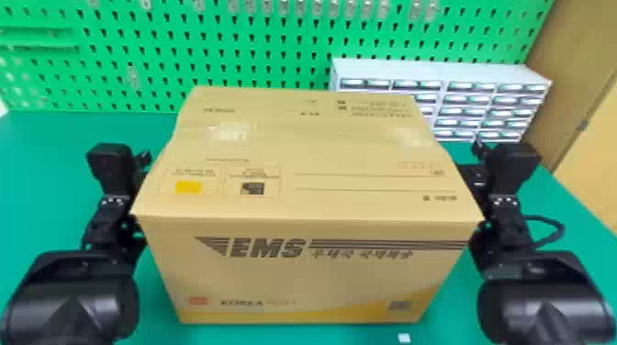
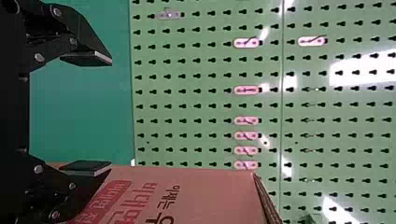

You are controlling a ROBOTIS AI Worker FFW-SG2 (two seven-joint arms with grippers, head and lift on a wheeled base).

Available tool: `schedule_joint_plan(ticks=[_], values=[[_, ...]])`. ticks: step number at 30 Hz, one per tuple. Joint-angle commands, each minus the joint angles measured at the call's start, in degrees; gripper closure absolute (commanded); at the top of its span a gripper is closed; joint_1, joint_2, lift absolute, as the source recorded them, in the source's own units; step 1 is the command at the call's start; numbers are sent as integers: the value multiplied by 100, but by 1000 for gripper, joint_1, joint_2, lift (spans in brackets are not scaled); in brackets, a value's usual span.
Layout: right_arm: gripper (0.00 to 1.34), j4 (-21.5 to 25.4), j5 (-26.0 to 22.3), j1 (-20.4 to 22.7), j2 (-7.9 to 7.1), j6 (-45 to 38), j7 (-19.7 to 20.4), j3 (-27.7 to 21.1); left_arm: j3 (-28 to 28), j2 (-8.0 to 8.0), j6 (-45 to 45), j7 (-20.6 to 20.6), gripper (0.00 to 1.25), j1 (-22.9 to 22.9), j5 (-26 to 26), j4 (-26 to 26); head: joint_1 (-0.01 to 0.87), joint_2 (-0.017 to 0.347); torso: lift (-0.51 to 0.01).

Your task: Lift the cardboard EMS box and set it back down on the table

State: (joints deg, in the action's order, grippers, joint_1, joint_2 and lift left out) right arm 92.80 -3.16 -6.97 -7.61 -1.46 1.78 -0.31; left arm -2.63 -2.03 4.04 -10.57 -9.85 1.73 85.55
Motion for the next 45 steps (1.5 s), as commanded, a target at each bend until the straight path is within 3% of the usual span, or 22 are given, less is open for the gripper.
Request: schedule_joint_plan(ticks=[1, 16, 45], values=[[478, 45, 18, -138, -12, 6, 6, -21, -62, 1, 18, -235, 461, -122, -41, 111, 678, -14, -106], [476, 54, 53, -499, -30, 58, 6, 14, -141, -8, 53, -271, 463, -368, -120, 287, 678, -14, -106], [475, 81, 53, -516, -30, 67, 6, -48, -168, 1, 53, -262, 463, -386, -155, 305, 678, -14, -106]])
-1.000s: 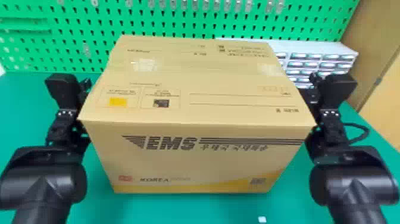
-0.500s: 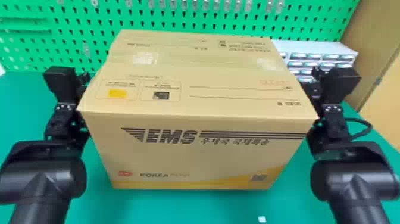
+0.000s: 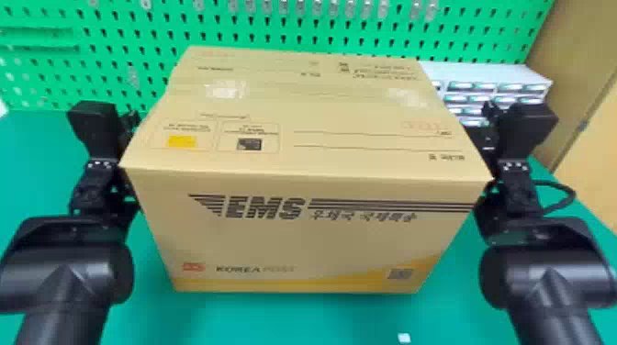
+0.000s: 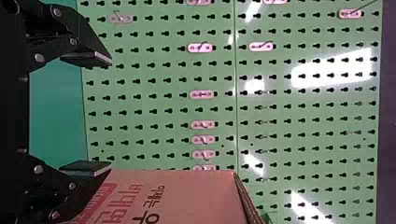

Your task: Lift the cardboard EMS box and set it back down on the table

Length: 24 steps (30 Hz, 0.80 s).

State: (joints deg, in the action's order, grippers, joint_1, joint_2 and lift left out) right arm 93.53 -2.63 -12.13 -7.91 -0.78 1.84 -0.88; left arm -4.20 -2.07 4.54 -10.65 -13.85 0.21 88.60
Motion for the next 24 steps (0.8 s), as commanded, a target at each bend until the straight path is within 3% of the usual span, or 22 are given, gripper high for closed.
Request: schedule_joint_plan(ticks=[1, 24], values=[[475, 16, 17, 0, 0, -1, 0, 9, -10, 5, 3, -253, 463, 23, -13, 0, 678, -14, -106], [476, 60, 114, -62, 52, -1, 0, -9, 16, -4, 38, -200, 463, 41, -118, 0, 678, -14, -106]])
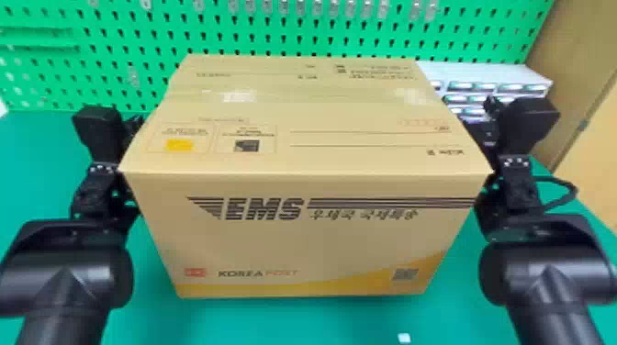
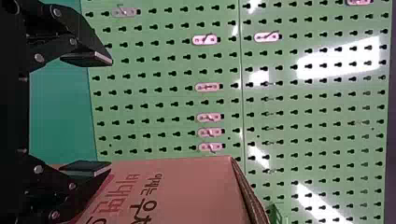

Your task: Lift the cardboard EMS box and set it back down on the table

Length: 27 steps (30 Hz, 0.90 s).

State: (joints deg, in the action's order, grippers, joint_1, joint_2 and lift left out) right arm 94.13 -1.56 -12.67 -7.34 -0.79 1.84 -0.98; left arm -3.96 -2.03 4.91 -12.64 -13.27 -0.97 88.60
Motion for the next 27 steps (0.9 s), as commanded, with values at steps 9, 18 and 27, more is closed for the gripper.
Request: schedule_joint_plan(ticks=[9, 18, 27], values=[[476, 0, 7, 10, -4, -9, 1, 19, 0, 1, -7, -1, 463, -18, 18, 0, 678, -14, -106], [478, -18, 42, 63, 13, -35, 1, 2, 9, 1, -7, 8, 463, 17, 9, -9, 678, -14, -106], [479, -238, 69, 230, 57, -35, 1, -7, 53, 1, -7, 25, 463, 149, 9, -193, 678, -14, -106]])
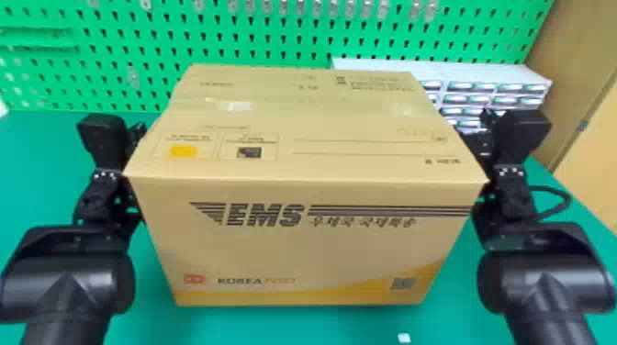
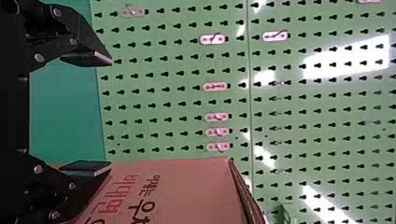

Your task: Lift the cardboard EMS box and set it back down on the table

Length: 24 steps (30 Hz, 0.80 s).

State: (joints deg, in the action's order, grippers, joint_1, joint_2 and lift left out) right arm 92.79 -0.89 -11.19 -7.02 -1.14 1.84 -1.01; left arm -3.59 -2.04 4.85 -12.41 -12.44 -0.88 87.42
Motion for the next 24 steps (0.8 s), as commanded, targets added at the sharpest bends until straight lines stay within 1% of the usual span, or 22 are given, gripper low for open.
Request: schedule_joint_plan(ticks=[1, 15, 24], values=[[479, -138, 1, 108, 25, 0, 0, -4, 16, 2, -2, 2, 463, 93, 0, -103, 678, -14, -106], [481, -446, -52, 363, 87, 26, 0, -57, -2, -7, 7, -7, 463, 286, 9, -402, 678, -14, -106], [481, -578, -122, 521, 113, 26, -9, -145, -151, 2, -2, 2, 463, 374, 71, -595, 678, -14, -106]])
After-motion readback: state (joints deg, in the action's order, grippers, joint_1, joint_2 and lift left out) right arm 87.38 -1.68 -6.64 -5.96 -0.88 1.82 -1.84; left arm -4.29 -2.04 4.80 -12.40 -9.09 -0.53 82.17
